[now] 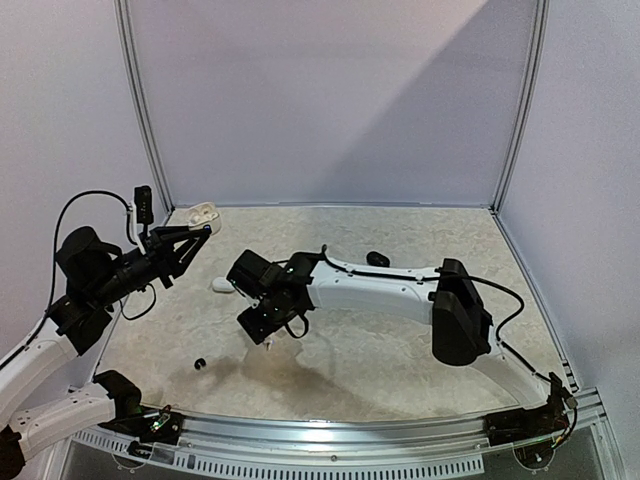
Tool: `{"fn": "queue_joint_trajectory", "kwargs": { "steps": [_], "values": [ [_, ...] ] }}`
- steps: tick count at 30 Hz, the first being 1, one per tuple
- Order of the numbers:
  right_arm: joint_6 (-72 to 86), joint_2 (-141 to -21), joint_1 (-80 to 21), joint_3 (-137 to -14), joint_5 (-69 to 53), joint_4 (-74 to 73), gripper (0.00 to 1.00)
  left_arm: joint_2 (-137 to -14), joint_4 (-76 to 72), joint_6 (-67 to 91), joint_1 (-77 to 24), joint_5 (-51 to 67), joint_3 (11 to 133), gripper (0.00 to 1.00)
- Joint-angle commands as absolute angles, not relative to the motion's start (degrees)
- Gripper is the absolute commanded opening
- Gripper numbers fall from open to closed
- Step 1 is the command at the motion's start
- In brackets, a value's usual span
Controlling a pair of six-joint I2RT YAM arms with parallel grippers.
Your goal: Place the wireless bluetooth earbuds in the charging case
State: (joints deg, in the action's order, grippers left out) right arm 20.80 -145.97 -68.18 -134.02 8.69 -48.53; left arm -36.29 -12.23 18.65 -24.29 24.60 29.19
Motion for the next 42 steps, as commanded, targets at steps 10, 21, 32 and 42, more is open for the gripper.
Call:
{"fn": "queue_joint_trajectory", "kwargs": {
  "steps": [10,21,32,42],
  "values": [
    [17.32,-150.64,-69.14,-136.28,9.58,-52.02,0.52,-36.70,-12.80,17.99,-23.61,24.96,28.09,0.00],
    [15.97,-150.02,-69.37,-133.65,11.54,-56.11,0.40,-37.08,-12.86,17.76,-23.59,25.12,28.20,0.00],
    [11.87,-146.89,-69.36,-129.66,13.07,-58.50,0.41,-37.48,-13.20,17.61,-23.58,25.38,28.28,0.00],
    [10.40,-146.52,-68.25,-129.98,5.16,-52.60,0.40,-37.44,-13.08,17.45,-23.63,25.66,28.38,0.00]
  ]
}}
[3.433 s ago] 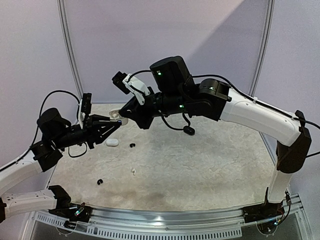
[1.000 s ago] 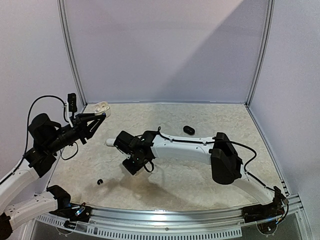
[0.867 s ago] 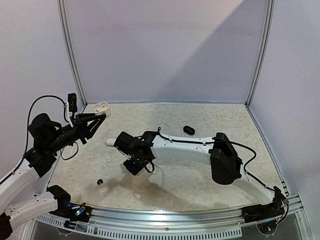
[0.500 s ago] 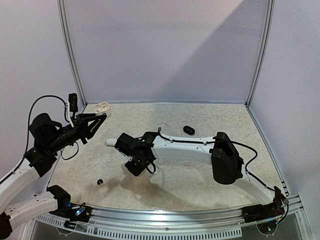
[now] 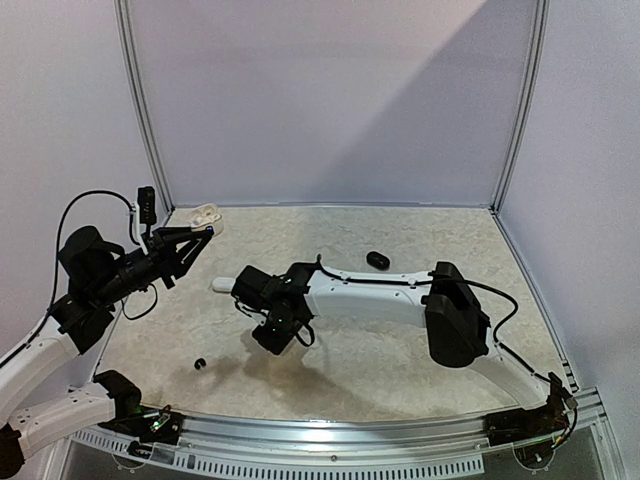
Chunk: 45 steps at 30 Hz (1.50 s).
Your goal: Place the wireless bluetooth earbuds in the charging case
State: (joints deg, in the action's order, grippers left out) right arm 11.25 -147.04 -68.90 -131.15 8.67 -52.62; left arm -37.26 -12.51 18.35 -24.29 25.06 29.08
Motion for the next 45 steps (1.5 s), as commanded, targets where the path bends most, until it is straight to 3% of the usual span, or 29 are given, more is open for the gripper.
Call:
{"fn": "queue_joint_trajectory", "kwargs": {
  "steps": [1,7,20,30,36,45],
  "values": [
    [10.39,-146.65,-68.24,-129.99,5.11,-52.70,0.37,-37.44,-13.05,17.45,-23.60,25.66,28.34,0.00],
    [9.84,-147.45,-68.23,-130.01,4.46,-52.70,0.29,-37.46,-13.17,17.57,-23.64,25.66,28.11,0.00],
    [9.70,-144.86,-67.82,-130.35,4.93,-52.25,0.01,-37.49,-12.90,16.34,-23.63,25.92,28.33,0.00],
    [7.54,-127.18,-65.52,-129.64,11.65,-45.66,0.00,-37.61,-16.61,8.63,-23.56,26.72,29.76,0.00],
    [4.96,-115.31,-65.74,-125.34,13.62,-30.52,0.00,-38.36,-18.09,8.77,-23.76,27.03,29.97,0.00],
    [-3.91,-113.13,-69.29,-124.05,3.71,-10.51,0.00,-38.50,-18.54,11.00,-25.06,29.04,31.46,0.00]
  ]
}}
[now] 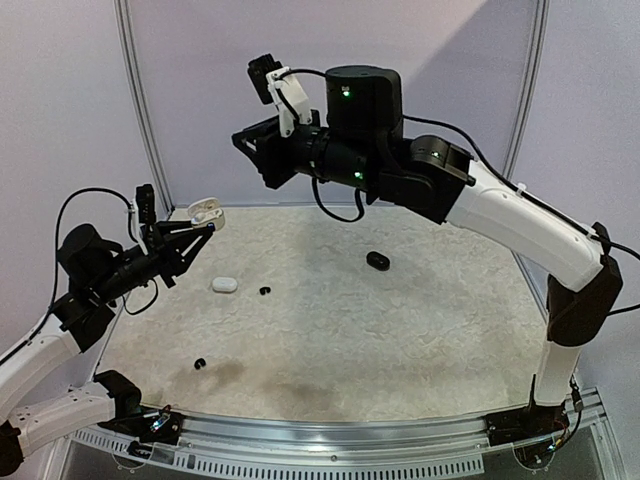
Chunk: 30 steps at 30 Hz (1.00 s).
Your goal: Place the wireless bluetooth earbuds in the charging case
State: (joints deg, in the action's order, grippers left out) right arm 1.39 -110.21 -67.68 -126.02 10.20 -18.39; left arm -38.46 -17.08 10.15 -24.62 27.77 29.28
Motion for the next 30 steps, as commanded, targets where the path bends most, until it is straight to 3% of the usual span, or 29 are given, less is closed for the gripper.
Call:
{"fn": "queue_joint_trajectory", "kwargs": {
  "steps": [1,11,30],
  "values": [
    [-4.21,-113.38,-69.35,-123.95,2.14,-9.58,0.00,-38.50,-18.68,11.21,-25.07,29.01,31.78,0.00],
    [-6.96,-116.15,-69.87,-123.30,-6.73,-7.62,0.00,-38.23,-19.65,12.57,-25.07,30.99,32.26,0.00],
    [-8.02,-115.37,-68.93,-116.92,-1.54,-5.90,0.00,-38.15,-20.43,14.48,-25.10,33.13,32.61,0.00]
  ]
}}
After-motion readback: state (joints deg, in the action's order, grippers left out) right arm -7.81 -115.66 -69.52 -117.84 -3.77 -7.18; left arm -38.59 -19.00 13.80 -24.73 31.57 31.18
